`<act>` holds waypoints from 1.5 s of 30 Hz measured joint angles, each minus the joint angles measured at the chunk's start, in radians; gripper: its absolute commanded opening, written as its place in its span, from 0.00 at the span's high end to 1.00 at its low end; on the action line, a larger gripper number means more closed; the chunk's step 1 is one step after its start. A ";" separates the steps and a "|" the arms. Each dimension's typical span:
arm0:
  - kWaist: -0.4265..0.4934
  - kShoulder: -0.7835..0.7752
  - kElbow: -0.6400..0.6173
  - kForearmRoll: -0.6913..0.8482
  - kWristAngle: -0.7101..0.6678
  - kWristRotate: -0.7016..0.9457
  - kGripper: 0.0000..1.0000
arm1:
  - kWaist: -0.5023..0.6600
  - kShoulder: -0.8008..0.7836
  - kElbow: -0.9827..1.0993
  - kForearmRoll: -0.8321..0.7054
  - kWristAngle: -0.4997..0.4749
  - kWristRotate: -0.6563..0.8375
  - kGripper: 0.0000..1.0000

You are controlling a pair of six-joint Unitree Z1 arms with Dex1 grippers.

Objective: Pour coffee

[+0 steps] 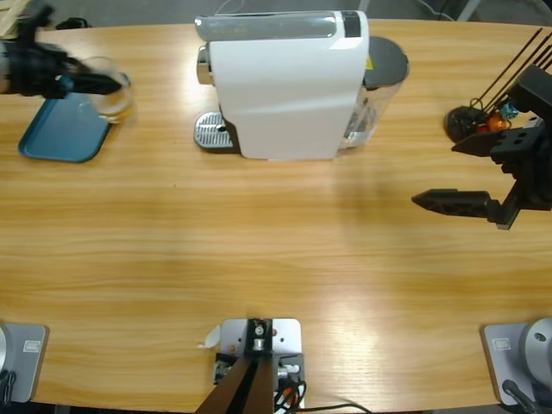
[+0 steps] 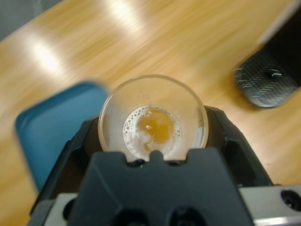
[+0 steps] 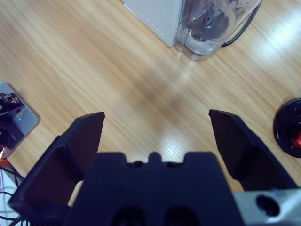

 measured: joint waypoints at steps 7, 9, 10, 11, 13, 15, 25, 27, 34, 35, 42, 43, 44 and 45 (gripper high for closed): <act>0.160 -0.052 0.099 -0.031 0.093 -0.100 1.00 | 0.014 -0.004 0.002 -0.006 0.000 0.000 0.02; 0.175 -0.048 0.110 -0.056 0.102 -0.102 1.00 | 0.018 -0.004 0.002 -0.007 0.000 0.000 0.02; 0.179 -0.039 0.112 -0.080 0.104 -0.103 1.00 | 0.019 -0.004 0.002 -0.008 0.000 0.000 0.02; 0.181 -0.024 0.113 -0.108 0.104 -0.103 1.00 | 0.020 -0.004 0.002 -0.008 0.000 0.000 0.02; 0.182 0.016 0.114 -0.166 0.104 -0.105 1.00 | 0.021 -0.004 0.003 -0.009 0.000 0.000 0.02; 0.182 0.048 0.115 -0.217 0.104 -0.112 1.00 | 0.022 -0.004 0.003 -0.011 0.000 0.000 0.02; 0.182 0.140 0.130 -0.311 0.104 -0.117 0.98 | 0.022 -0.004 0.007 -0.022 0.000 0.000 0.01; 0.182 0.149 0.131 -0.322 0.104 -0.117 0.66 | 0.022 -0.004 0.007 -0.022 0.000 0.000 0.01; 0.183 0.153 0.131 -0.329 0.102 -0.119 0.01 | 0.023 -0.004 0.007 -0.022 0.000 0.000 0.00; 0.183 0.153 0.134 -0.330 0.102 -0.120 0.01 | 0.023 -0.004 0.007 -0.022 0.000 0.000 0.00; 0.184 0.095 0.191 -0.332 0.102 -0.120 0.01 | 0.023 -0.035 0.015 -0.022 -0.005 0.000 0.00; 0.184 0.075 0.198 -0.331 0.102 -0.120 0.01 | 0.024 -0.041 0.017 -0.022 -0.007 0.000 0.00; 0.184 0.054 0.203 -0.329 0.102 -0.120 0.01 | 0.024 -0.046 0.019 -0.022 -0.008 0.000 0.00; 0.184 0.032 0.208 -0.327 0.102 -0.120 0.01 | 0.025 -0.048 0.021 -0.022 -0.009 0.000 0.00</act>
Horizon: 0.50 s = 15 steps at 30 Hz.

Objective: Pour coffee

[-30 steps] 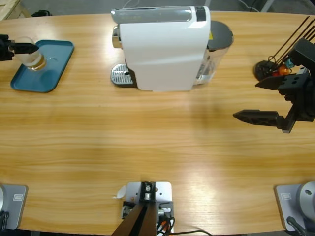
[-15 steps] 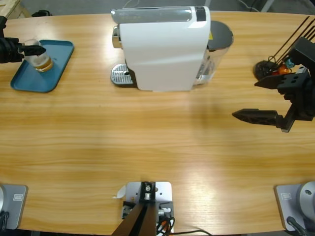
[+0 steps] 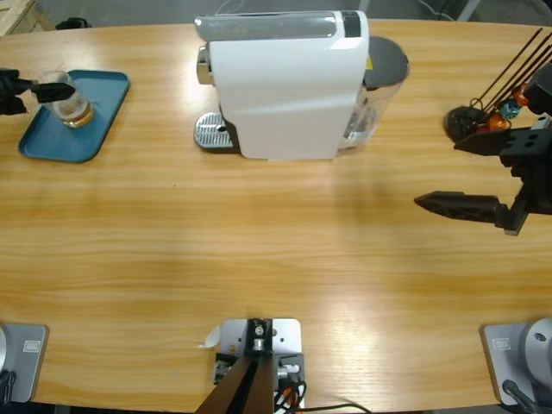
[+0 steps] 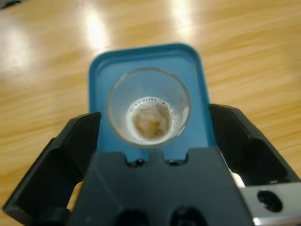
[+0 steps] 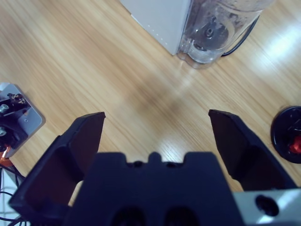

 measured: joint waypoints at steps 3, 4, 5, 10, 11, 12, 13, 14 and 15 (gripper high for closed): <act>0.003 -0.089 0.014 0.043 0.000 0.000 0.01 | 0.002 -0.009 0.003 0.000 -0.006 0.000 0.00; 0.004 -0.132 0.016 0.077 0.002 -0.001 0.01 | 0.002 -0.016 0.003 0.000 -0.013 0.000 0.00; 0.004 -0.184 0.015 0.129 0.005 -0.004 0.01 | 0.002 -0.022 0.003 0.001 -0.024 0.000 0.00; -0.001 -0.443 -0.086 0.613 0.003 -0.032 0.01 | 0.003 -0.050 -0.018 0.084 -0.129 0.002 0.00; -0.022 -0.488 -0.119 0.712 -0.013 -0.032 0.01 | 0.003 -0.054 -0.027 0.103 -0.151 0.005 0.00; -0.051 -0.530 -0.150 0.797 -0.028 -0.033 0.01 | 0.004 -0.064 -0.035 0.118 -0.171 0.010 0.00; -0.087 -0.572 -0.181 0.877 -0.038 -0.033 0.01 | 0.004 -0.074 -0.040 0.128 -0.189 0.015 0.00; -0.124 -0.615 -0.208 0.956 -0.047 -0.033 0.01 | 0.004 -0.087 -0.043 0.132 -0.201 0.021 0.00; -0.158 -0.664 -0.233 1.035 -0.059 -0.033 0.01 | 0.004 -0.098 -0.045 0.135 -0.210 0.025 0.00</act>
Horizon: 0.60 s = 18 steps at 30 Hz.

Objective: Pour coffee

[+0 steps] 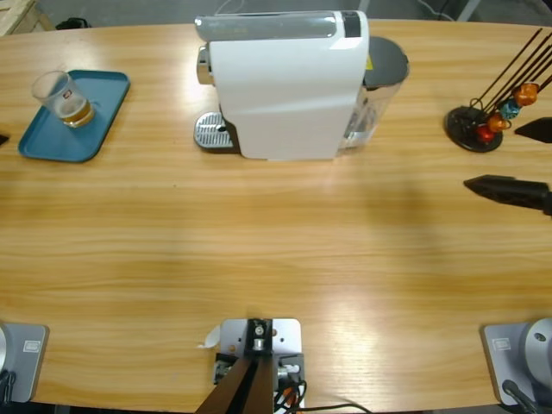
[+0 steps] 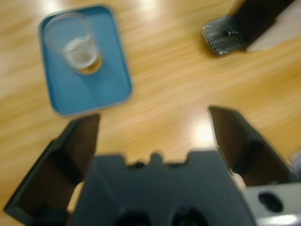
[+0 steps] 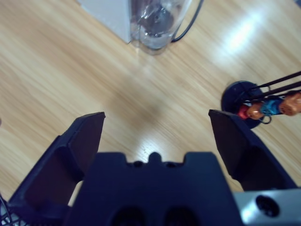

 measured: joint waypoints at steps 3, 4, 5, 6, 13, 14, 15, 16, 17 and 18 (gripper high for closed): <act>-0.083 -0.124 -0.040 0.136 -0.081 0.000 0.01 | 0.000 -0.011 0.000 0.004 -0.014 0.004 0.00; -0.107 -0.151 -0.041 0.163 -0.115 0.000 0.00 | 0.000 -0.015 0.000 0.005 -0.018 0.004 0.00; -0.138 -0.170 -0.040 0.186 -0.151 0.000 0.00 | 0.000 -0.017 0.000 0.006 -0.021 0.005 0.00; -0.161 -0.180 -0.037 0.199 -0.178 0.000 0.00 | 0.000 -0.019 0.000 0.006 -0.023 0.005 0.00; -0.200 -0.311 0.040 0.164 -0.257 -0.024 0.00 | 0.000 -0.028 0.000 0.006 -0.027 0.006 0.02; -0.201 -0.332 0.054 0.145 -0.260 -0.042 0.00 | 0.000 -0.028 0.000 0.006 -0.027 0.006 0.02; -0.201 -0.348 0.065 0.133 -0.260 -0.052 0.00 | 0.000 -0.028 0.000 0.006 -0.027 0.006 0.02; -0.201 -0.359 0.072 0.127 -0.260 -0.058 0.00 | 0.000 -0.028 0.000 0.005 -0.027 0.006 0.02; -0.201 -0.366 0.075 0.123 -0.260 -0.064 0.00 | 0.000 -0.027 0.000 0.005 -0.027 0.006 0.02; -0.201 -0.370 0.077 0.119 -0.260 -0.070 0.00 | 0.000 -0.023 0.000 0.004 -0.027 0.006 0.02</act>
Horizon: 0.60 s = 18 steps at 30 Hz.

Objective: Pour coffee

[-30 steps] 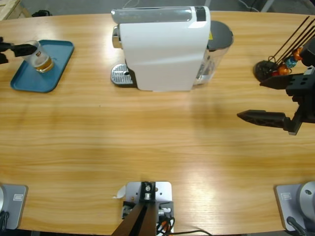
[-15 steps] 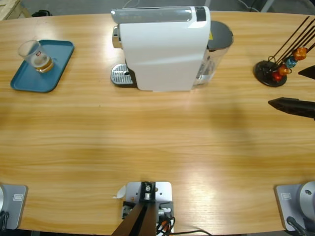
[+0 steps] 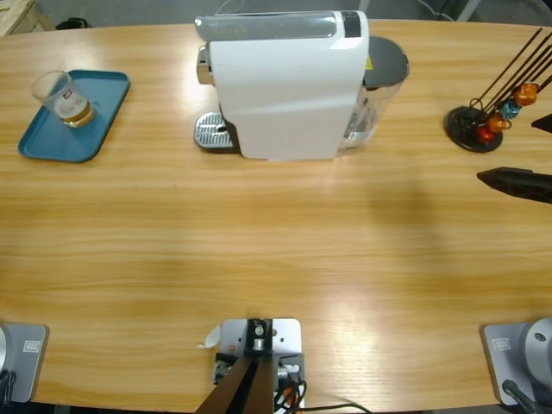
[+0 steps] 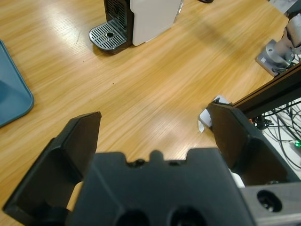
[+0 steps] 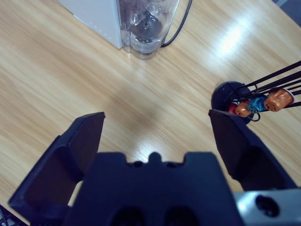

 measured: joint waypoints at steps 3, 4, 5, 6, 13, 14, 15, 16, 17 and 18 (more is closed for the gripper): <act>0.000 -0.002 0.000 -0.008 0.000 -0.010 0.00 | 0.000 0.021 0.000 0.000 0.000 0.000 0.02; 0.000 -0.002 0.000 -0.009 0.000 -0.011 0.00 | 0.000 0.027 0.000 0.000 0.000 0.000 0.02; 0.000 -0.002 0.000 -0.009 0.000 -0.011 0.00 | 0.000 0.029 0.000 0.000 0.000 0.000 0.02; 0.000 -0.002 0.000 -0.010 0.000 -0.011 0.00 | 0.000 0.030 0.000 0.000 0.000 0.000 0.03; 0.000 -0.002 0.000 -0.013 0.000 -0.011 0.01 | 0.000 0.030 0.000 0.000 0.000 0.000 0.08; 0.000 -0.002 0.000 -0.013 0.000 -0.012 0.01 | 0.000 0.030 0.000 0.000 0.000 0.000 0.08; 0.000 -0.002 0.000 -0.013 0.000 -0.014 0.01 | 0.000 0.030 0.000 0.000 0.000 0.000 0.08; 0.000 -0.002 0.000 -0.014 0.002 -0.016 0.01 | 0.000 0.030 0.000 0.000 0.000 0.001 0.08; 0.000 -0.002 0.000 -0.015 0.004 -0.019 0.01 | 0.000 0.030 0.000 0.000 0.000 0.003 0.08; 0.000 -0.002 0.000 -0.017 0.006 -0.021 0.01 | 0.000 0.030 0.000 -0.001 0.000 0.005 0.08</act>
